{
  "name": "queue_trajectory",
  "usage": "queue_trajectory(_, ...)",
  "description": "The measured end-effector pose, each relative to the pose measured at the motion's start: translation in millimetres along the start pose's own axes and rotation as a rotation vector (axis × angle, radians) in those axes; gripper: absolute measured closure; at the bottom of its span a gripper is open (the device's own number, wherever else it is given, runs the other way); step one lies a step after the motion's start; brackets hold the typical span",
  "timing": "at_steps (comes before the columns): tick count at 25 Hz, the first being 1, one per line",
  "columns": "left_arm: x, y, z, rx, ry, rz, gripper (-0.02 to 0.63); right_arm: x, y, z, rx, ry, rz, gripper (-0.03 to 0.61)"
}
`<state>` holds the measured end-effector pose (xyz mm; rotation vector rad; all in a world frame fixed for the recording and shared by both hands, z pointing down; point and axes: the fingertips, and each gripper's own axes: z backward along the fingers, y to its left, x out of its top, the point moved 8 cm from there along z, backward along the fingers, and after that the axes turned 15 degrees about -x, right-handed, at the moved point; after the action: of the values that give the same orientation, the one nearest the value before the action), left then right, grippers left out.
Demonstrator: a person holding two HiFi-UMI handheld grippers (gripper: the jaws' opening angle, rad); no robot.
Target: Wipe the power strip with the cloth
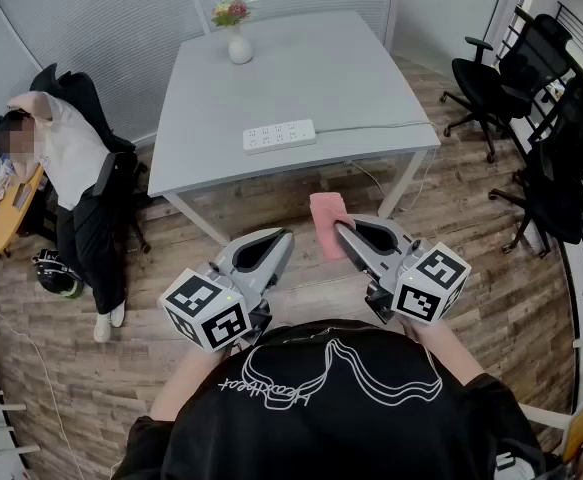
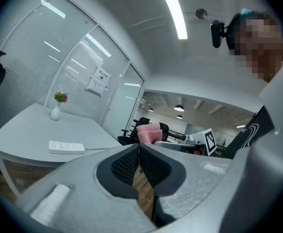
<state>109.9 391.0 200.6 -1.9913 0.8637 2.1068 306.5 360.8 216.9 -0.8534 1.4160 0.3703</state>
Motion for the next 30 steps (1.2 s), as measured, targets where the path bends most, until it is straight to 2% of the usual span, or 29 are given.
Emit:
queue_trajectory(10,-10,0,2,0.013,0.000,0.015,0.600,-6,-2,-1,0.002,0.005,-0.009,0.548)
queue_trajectory(19,-39,19,-3,0.046,-0.007,0.030,0.600,-36,-24,-12,-0.013,0.005,-0.047,0.546)
queue_trajectory(24,-9,93,6,0.052,-0.006,0.066,0.598,-20,-37,-89,-0.006,0.043,-0.124,0.546)
queue_trajectory(30,13,180,8,0.049,0.013,0.110,0.598,-16,-59,-172,-0.036,0.092,-0.145,0.546)
